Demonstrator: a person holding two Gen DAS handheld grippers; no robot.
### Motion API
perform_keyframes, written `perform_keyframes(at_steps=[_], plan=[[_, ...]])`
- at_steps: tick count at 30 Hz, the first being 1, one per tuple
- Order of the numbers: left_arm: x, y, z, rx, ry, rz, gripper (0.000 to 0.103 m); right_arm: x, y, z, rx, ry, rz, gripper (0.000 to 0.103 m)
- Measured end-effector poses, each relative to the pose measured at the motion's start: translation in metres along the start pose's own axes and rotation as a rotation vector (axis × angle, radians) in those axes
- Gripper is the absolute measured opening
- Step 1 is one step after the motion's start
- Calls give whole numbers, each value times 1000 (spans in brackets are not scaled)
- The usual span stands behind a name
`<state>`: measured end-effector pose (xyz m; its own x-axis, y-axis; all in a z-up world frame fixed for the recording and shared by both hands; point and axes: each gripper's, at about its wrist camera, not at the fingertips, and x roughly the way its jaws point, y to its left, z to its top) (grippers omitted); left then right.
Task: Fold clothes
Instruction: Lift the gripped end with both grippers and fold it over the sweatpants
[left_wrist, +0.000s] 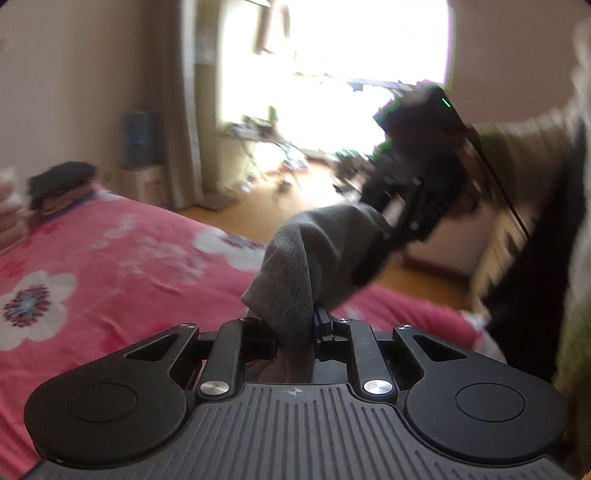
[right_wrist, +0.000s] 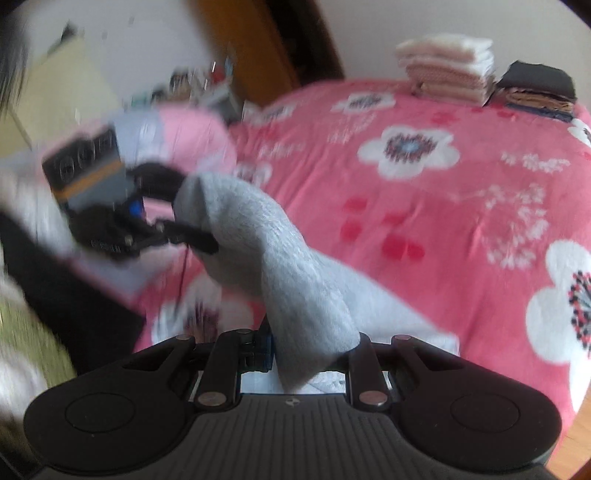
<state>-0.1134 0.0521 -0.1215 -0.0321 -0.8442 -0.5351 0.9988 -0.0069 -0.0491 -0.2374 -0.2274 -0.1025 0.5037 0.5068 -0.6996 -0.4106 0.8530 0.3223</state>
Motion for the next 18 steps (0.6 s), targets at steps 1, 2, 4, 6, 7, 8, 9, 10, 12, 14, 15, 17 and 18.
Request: perform_keyframes(at_steps=[1,2,4,6,7,8,9,10,12,14,15,17,18], plan=[[5,-5,-6,19,27,-24,16,3,5,-6,-21,28,-10,21],[11,-7,-12,25,52,-45,16,7,8,-13,-39,55,-22,21],[22,-12,-24,35,104,-85,15,16,16,-24,-82,114,-52,21],[32,-16,-35,42,145,-127,16,28,28,-37,-159,189,-80,21],[37,-18,-41,46,165,-149,15,34,35,-44,-207,227,-88,21],[42,-21,-45,59,182,-166,16,40,42,-50,-255,260,-96,21],[47,-25,-51,81,201,-179,16,46,48,-57,-303,289,-104,21],[53,-29,-56,103,219,-192,16,52,54,-63,-354,319,-116,20],[64,-29,-64,107,257,-211,16,64,64,-75,-456,375,-143,21],[71,-29,-70,108,285,-224,20,72,73,-85,-539,418,-163,23],[69,-30,-70,116,282,-226,21,76,78,-91,-580,440,-173,26],[63,-31,-69,123,275,-231,26,80,88,-99,-648,478,-188,39],[61,-30,-69,116,276,-232,27,77,91,-102,-667,496,-192,49]])
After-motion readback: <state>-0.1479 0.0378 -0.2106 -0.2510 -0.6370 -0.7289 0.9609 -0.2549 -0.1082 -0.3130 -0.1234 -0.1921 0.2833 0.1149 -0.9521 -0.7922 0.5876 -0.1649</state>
